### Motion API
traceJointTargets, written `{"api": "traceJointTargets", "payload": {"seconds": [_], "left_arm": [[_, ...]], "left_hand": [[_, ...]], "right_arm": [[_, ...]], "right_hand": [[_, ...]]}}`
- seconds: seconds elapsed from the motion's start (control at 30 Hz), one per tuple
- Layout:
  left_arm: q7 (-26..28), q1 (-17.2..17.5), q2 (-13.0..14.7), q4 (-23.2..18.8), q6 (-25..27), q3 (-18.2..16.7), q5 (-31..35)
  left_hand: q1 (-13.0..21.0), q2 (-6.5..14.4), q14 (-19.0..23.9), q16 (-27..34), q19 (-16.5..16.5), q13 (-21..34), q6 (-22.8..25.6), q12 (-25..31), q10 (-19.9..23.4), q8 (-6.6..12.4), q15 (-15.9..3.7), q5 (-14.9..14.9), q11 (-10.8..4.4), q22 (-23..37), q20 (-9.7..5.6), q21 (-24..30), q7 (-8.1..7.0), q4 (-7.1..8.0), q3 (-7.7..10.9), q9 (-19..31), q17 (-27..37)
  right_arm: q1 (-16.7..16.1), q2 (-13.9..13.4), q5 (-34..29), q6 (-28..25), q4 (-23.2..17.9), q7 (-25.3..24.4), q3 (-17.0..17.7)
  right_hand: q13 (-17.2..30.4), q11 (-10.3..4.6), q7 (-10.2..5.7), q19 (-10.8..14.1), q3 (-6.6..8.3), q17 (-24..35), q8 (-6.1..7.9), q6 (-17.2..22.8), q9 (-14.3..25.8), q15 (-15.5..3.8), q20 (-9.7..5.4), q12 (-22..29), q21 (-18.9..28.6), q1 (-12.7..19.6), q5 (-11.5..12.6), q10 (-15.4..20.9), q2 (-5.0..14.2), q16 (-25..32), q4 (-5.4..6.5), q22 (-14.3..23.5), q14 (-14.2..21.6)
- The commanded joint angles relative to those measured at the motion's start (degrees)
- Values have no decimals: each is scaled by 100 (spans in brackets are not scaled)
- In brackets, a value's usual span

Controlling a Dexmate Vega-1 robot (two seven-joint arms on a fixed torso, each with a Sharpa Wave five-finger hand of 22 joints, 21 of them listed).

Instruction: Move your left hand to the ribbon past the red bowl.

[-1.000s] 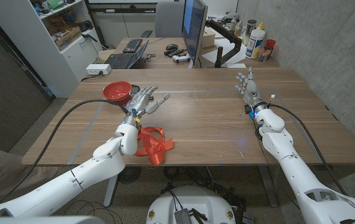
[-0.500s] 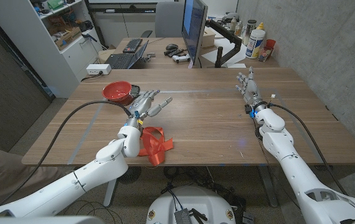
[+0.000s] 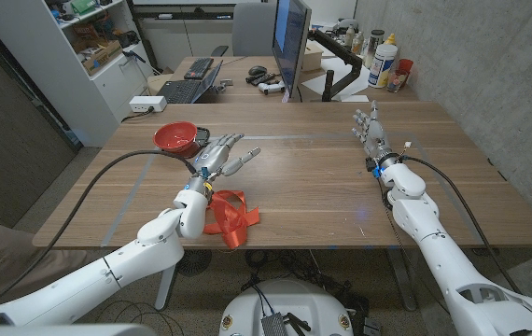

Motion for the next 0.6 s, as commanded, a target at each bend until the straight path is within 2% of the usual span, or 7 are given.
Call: {"api": "traceJointTargets", "payload": {"seconds": [0.03, 0.27, 0.6], "left_arm": [[124, -6, 61, 252, -628, 36, 335], [160, 99, 36, 238, -806, -24, 400], [25, 219, 73, 87, -878, -39, 592]], "left_hand": [[-4, 30, 80, 47, 144, 19, 18, 36, 54, 7, -644, 79, -95, 13, -60, 54, -7, -12, -61, 23, 14], [5, 32, 121, 46, 183, 19, 55, 31, 71, 26, -675, 129, -141, 11, -88, 51, -7, -12, -78, 28, 13], [11, 33, 144, 42, 198, 19, 72, 22, 68, 35, -673, 165, -107, 11, -98, 44, -8, -10, -90, 30, 13]], "right_arm": [[-22, -3, -42, -27, -14, -70, -24], [-30, -3, -52, -62, -25, -86, -40], [-16, 0, -61, -58, 16, -95, -53]], "right_hand": [[18, 2, 5, -39, -5, 21, 48, 8, 13, -3, 36, 10, 1, 21, 25, 12, 166, 16, -26, 9, -57], [18, 9, 2, -42, -5, 21, 49, 10, 13, -2, 38, 11, 2, 21, 25, 14, 165, 17, -26, 9, -59], [18, 8, 8, -43, -5, 21, 47, 2, 13, -1, 36, 10, 4, 21, 25, 8, 165, 17, -26, 9, -63]]}}
